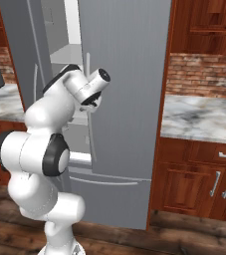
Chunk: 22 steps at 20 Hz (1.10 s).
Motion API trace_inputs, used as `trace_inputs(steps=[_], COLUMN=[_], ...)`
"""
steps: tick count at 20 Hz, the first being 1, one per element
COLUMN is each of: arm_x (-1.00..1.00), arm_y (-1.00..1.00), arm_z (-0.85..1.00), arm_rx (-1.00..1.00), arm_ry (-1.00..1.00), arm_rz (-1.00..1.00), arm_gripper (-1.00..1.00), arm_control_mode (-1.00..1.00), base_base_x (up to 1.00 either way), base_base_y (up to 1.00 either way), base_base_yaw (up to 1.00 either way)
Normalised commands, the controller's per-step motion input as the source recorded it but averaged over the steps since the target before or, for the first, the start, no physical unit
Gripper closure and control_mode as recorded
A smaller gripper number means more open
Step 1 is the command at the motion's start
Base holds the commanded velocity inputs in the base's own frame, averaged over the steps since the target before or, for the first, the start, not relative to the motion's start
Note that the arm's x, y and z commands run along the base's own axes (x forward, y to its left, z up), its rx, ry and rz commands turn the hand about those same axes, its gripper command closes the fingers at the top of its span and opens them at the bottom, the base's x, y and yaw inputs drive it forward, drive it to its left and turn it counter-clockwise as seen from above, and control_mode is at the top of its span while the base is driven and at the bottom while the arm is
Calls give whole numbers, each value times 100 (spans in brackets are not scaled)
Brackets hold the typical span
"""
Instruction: Take the lemon wedge from the fridge and place it on the plate with fish on the dining counter.
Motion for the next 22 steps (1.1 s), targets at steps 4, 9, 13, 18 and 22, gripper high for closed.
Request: trace_inputs(steps=[4,9,13,18,22], arm_x=[19,13,13,25,23], arm_y=[0,0,3,24,31], arm_z=[-12,-10,0,0,0], arm_rx=[4,0,0,0,0], arm_ry=[-15,-22,-11,-8,-2], arm_rz=[3,1,0,0,0], arm_gripper=[-100,-100,-100,-100,-100], arm_control_mode=[-100,-100,-100,-100,-100], base_base_x=[0,0,0,0,0], base_base_y=[0,0,0,0,0], base_base_yaw=[0,0,0,0,0])
